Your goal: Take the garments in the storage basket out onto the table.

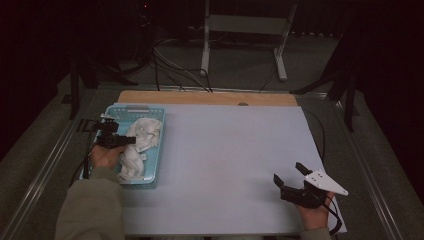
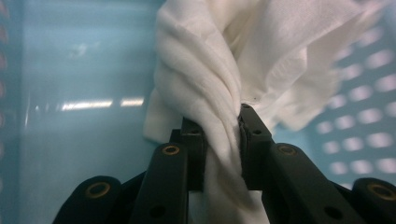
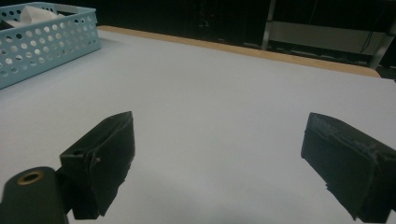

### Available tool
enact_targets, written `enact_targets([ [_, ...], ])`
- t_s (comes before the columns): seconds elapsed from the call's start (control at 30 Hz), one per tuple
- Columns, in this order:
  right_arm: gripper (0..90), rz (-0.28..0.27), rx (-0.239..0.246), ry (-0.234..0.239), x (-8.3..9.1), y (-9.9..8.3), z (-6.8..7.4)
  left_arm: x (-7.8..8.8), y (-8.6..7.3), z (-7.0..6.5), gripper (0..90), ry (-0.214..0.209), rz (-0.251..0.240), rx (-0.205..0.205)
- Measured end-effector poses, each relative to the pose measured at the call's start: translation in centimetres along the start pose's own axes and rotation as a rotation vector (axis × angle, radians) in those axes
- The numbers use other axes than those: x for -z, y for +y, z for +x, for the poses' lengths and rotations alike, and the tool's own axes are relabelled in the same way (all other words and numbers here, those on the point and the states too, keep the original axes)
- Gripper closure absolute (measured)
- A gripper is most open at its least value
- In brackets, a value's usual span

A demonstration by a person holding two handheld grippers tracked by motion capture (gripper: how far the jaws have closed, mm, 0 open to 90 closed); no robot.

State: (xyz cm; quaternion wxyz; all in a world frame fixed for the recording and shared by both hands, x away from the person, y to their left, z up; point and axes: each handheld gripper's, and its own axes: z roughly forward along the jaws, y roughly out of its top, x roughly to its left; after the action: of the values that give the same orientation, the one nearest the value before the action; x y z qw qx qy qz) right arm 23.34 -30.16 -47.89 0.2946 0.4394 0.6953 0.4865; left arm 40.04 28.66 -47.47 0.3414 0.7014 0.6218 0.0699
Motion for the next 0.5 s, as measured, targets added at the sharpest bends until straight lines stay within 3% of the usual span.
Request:
enact_targets([
  [0.07,9.8,-0.004,-0.005,0.0,0.0,0.0,-0.1,0.8,0.1,-0.3,77.9,-0.034,-0.045,-0.005],
  [0.13,9.8,-0.004,-0.007,0.0,0.0,0.0,-0.1,0.8,0.1,-0.3,78.0,-0.034,-0.045,-0.005],
  [0.17,9.9,-0.003,-0.005,-0.001,0.1,0.0,0.0,1.4,0.2,-0.5,78.0,-0.055,-0.08,0.0],
  [0.5,9.9,-0.003,-0.011,0.0,0.1,0.0,-0.1,3.0,0.6,-0.9,78.6,-0.114,-0.18,0.009],
])
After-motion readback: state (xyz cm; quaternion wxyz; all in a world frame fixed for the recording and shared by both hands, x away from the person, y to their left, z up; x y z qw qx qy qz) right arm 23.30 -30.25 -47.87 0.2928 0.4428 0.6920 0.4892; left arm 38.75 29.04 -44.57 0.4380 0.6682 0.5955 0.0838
